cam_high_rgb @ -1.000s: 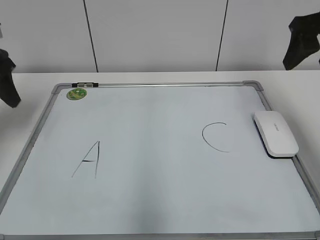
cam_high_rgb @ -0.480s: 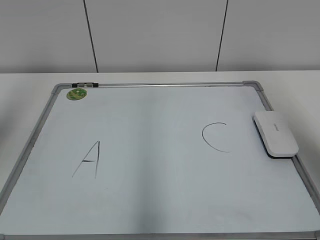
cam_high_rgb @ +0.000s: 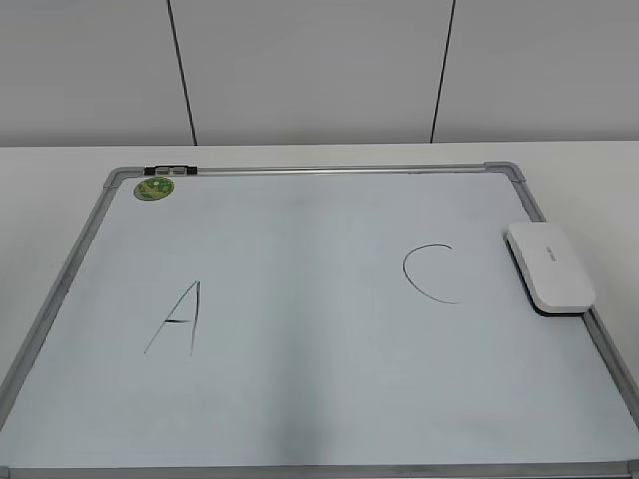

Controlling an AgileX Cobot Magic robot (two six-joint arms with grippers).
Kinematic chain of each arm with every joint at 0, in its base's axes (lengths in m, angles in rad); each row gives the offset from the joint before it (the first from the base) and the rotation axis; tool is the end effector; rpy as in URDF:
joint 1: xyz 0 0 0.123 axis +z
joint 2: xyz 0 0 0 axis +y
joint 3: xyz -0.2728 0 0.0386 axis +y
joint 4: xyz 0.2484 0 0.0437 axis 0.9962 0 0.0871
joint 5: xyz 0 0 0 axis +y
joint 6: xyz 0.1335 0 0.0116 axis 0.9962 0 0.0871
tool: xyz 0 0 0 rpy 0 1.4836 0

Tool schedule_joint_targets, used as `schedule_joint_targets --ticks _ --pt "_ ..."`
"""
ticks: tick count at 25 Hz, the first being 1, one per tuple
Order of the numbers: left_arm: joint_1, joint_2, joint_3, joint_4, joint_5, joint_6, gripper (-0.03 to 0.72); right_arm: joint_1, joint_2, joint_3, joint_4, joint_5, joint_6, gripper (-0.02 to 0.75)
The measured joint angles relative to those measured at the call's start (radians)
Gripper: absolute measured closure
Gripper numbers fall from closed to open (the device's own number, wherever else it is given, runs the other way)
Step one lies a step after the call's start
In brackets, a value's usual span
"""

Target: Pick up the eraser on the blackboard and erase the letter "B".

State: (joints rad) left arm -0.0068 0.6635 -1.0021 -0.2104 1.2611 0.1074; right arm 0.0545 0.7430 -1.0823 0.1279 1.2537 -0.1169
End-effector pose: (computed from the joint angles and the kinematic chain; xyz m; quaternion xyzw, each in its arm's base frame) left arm 0.1171 -0.0275 0.3483 0.0590 0.9261 -0.0867 0.3623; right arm 0.1340 0.0236 0.3621 -0.0831 0.9261 0.0525 0.3644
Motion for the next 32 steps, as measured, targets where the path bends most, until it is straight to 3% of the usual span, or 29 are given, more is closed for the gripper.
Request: schedule_joint_targets --ticks 10,18,25,32 --pt "0.000 -0.277 0.252 0.062 0.007 -0.001 0.278 0.000 -0.391 0.303 -0.057 0.012 0.050 0.144" --pt "0.000 -0.302 0.384 0.081 -0.065 -0.001 0.278 0.000 -0.470 0.532 -0.084 0.000 0.057 0.145" --pt "0.000 -0.302 0.484 0.087 -0.148 -0.002 0.278 0.000 -0.472 0.593 -0.088 -0.105 0.060 0.145" --pt "0.000 -0.302 0.492 0.094 -0.166 -0.002 0.278 0.000 -0.472 0.595 -0.089 -0.116 0.060 0.145"
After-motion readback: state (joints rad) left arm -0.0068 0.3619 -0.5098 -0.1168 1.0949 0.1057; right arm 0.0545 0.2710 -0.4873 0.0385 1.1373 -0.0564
